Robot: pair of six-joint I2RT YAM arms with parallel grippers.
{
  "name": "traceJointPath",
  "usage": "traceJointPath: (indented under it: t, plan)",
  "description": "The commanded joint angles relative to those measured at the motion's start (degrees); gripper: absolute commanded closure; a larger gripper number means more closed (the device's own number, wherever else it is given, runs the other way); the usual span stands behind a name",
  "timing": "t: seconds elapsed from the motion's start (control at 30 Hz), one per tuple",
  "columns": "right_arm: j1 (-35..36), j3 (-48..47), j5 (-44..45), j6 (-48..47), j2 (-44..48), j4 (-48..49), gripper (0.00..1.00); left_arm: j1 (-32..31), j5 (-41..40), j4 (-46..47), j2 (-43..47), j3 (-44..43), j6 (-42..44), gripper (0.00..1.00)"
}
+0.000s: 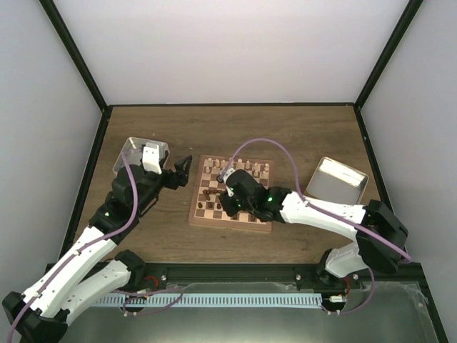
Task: Set up the chess pieces on the board
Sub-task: Place the chess piece on the chessboard.
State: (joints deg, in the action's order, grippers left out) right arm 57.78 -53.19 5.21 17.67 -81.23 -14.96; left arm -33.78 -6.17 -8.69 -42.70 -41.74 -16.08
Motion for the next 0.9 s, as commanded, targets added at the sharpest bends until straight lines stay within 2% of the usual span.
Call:
traceJointPath:
  t: [0.0,0.6,0.87]
  plan:
    - [1.93,0.61,2.16,-1.98,-1.03,-0.13,0.88,0.12,-0.67,0.69,0.01,0.66,-0.97,0.11]
    - [3.62,1.83,2.32,-2.64,-6.40,-2.20,0.88,0.12,-0.76,1.22,-0.90,1.96,-1.32,0.11]
    - [3.62,1.42,1.75,-2.91,-7.09,-3.06,0.83,0.12,-0.81,1.31,-1.16,2.30,-1.19,0.11]
